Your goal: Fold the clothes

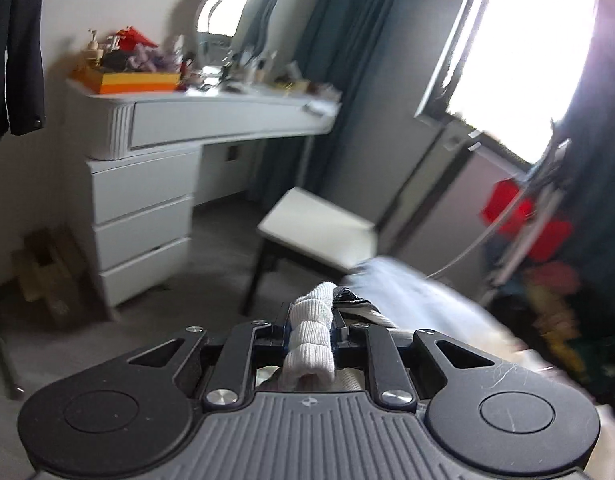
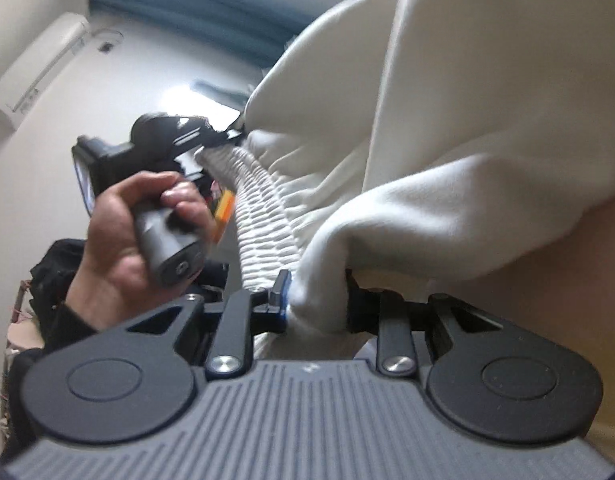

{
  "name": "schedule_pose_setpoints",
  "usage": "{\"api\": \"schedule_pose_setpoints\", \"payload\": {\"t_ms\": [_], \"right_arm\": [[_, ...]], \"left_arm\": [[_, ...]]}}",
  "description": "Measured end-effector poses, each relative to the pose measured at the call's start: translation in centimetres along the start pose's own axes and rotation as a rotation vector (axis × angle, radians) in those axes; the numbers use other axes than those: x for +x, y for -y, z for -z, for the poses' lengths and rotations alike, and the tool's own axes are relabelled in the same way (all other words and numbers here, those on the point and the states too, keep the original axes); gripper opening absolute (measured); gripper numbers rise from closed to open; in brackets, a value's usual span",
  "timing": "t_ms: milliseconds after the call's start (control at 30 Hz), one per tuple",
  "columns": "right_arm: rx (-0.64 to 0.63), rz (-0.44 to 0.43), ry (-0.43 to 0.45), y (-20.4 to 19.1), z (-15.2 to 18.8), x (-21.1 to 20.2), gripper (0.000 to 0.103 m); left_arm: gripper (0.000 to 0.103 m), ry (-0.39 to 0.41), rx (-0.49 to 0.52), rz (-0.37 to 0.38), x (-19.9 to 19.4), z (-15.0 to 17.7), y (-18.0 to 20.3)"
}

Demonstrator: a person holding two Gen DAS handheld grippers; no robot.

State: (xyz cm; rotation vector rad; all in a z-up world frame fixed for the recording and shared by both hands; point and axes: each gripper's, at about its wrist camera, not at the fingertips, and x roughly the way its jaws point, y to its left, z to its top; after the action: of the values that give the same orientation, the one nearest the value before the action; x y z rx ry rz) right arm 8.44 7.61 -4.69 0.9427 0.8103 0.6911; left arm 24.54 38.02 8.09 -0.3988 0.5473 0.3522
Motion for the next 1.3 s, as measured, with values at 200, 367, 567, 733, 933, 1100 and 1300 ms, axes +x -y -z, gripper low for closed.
{"api": "schedule_pose_setpoints", "payload": {"t_ms": [200,367,567,733,933,1100,1300], "right_arm": [[-0.018,0.050,-0.124,1.4,-0.9,6.0,0.028],[-0.011,0.043,-0.171,0.8,-1.7,5.5,0.047],[-0.060,0.062,-0.187,-1.2,-1.6,1.4,0.093],[-0.241,0.098,-0.101,-4.4,-1.5,-5.9,0.092],[-0.459,0.212,0.088,-5.5,-2.9,-14.8,0.092],[-0.564,0.331,0.240,-4.0,-5.1,-20.2,0.092],[-0.664,0.476,0.399,-0.8,-5.7,-26.6,0.092]], "left_arm": [[0.020,-0.118,-0.002,-0.022,7.4,1.9,-3.4],[0.031,-0.157,0.064,-0.027,7.6,2.7,-2.8],[0.072,-0.115,0.118,0.011,1.0,2.9,-0.9],[0.078,-0.037,0.162,0.059,-6.7,4.3,1.3],[0.079,0.063,0.151,0.169,-16.7,11.1,5.2],[0.079,0.089,0.162,0.249,-22.1,18.0,8.9],[0.082,0.046,0.268,0.336,-23.4,23.0,15.0]]}}
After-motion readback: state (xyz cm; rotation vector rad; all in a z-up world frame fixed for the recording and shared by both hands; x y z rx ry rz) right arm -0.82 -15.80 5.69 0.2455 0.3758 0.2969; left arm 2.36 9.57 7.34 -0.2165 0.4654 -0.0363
